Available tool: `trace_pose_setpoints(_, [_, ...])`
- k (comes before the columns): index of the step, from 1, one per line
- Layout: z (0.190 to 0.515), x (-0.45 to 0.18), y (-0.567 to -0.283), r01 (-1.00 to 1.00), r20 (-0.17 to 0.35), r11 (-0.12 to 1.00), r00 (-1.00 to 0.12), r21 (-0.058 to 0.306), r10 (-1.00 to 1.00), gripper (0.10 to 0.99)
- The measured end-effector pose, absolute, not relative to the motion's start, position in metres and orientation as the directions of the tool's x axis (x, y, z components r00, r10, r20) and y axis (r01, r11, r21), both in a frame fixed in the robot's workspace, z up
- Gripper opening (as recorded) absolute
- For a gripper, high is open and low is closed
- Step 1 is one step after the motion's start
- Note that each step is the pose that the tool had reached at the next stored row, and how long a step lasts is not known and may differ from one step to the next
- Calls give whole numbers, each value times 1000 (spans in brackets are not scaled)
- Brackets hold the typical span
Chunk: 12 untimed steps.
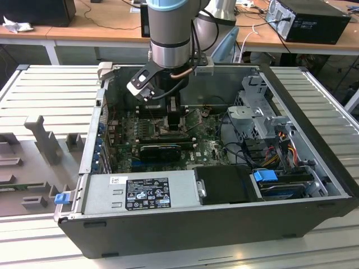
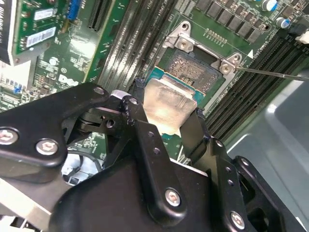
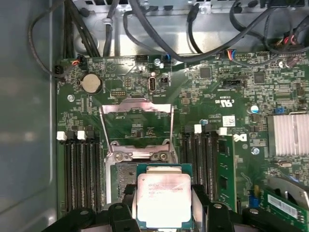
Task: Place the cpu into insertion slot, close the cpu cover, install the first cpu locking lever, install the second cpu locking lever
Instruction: 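Place the cpu into insertion slot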
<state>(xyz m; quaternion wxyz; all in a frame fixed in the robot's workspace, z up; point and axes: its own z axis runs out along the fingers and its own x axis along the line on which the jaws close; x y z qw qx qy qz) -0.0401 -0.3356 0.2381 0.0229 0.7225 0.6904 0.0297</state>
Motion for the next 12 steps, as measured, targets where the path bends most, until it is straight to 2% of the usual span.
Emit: trace_pose_setpoints(12, [222,-47,-328,997,23,-9,7,74,1000,537])
